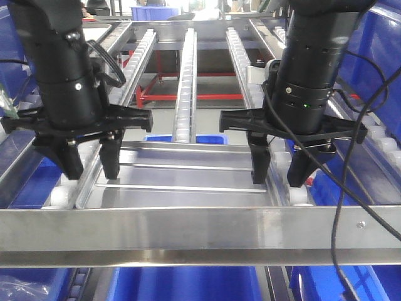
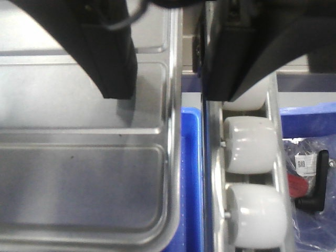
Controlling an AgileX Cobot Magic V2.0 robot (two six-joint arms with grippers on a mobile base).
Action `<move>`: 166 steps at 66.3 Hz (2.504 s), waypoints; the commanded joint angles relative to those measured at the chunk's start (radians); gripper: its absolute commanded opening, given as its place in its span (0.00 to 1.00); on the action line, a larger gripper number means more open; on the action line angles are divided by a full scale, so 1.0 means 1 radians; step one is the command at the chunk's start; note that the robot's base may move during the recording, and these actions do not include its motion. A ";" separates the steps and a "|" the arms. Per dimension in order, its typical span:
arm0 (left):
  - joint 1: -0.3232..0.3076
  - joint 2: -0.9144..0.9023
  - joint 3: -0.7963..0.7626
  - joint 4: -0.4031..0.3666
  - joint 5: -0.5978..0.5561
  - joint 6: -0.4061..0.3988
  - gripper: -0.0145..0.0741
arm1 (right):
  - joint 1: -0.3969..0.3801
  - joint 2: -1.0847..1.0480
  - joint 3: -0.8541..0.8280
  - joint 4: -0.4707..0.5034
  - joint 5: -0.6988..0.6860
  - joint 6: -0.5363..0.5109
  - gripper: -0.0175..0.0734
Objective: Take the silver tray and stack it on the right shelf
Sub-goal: 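Open both grippers and straddle the tray's side rims, then close both grippers on the tray's side rims, then lift the silver tray with both grippers and pull it toward the robot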
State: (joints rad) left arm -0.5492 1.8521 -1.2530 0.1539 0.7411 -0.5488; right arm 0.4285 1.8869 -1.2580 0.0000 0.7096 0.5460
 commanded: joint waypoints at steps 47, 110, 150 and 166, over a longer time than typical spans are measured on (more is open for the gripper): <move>-0.005 0.003 -0.030 -0.012 0.017 -0.012 0.10 | 0.020 -0.024 -0.030 0.000 -0.046 -0.003 0.41; -0.003 -0.042 -0.030 -0.041 0.015 -0.012 0.05 | 0.020 -0.040 -0.120 0.000 0.027 -0.003 0.25; 0.002 -0.228 -0.030 -0.090 0.153 -0.012 0.05 | 0.052 -0.194 -0.139 0.009 0.181 0.002 0.25; -0.038 -0.316 0.051 -0.154 0.167 -0.014 0.05 | 0.100 -0.321 0.022 0.009 0.158 0.095 0.25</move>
State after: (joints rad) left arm -0.5612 1.6161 -1.2119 0.0495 0.9454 -0.5586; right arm 0.5139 1.6560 -1.2602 -0.0056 0.9166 0.6050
